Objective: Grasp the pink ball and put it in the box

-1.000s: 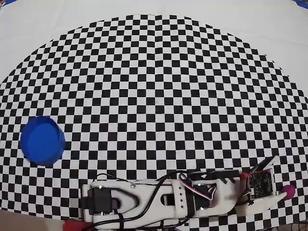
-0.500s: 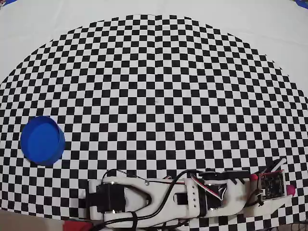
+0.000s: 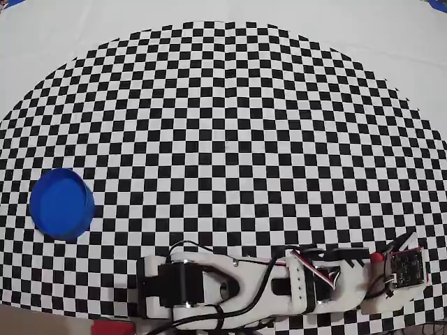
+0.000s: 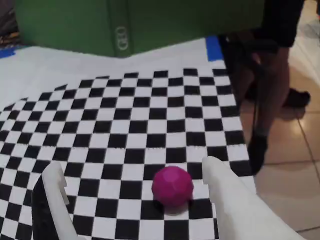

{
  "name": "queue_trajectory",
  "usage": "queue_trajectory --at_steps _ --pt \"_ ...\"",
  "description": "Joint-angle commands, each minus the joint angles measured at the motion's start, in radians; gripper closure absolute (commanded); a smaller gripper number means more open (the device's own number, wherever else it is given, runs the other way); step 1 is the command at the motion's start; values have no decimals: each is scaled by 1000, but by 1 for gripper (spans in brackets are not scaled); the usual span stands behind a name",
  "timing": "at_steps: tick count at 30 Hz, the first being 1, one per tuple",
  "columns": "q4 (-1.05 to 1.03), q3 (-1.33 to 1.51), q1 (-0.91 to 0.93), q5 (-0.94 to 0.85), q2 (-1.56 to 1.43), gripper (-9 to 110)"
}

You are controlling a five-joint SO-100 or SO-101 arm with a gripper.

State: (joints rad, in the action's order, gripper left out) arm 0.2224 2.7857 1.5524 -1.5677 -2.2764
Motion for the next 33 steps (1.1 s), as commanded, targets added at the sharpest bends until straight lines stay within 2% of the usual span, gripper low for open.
queue_trajectory --at_steps 1,16,33 --pt "28 -51 11 -9 25 69" --pt "135 -135 11 -9 244 69" --pt "-9 -239 11 -18 330 69"
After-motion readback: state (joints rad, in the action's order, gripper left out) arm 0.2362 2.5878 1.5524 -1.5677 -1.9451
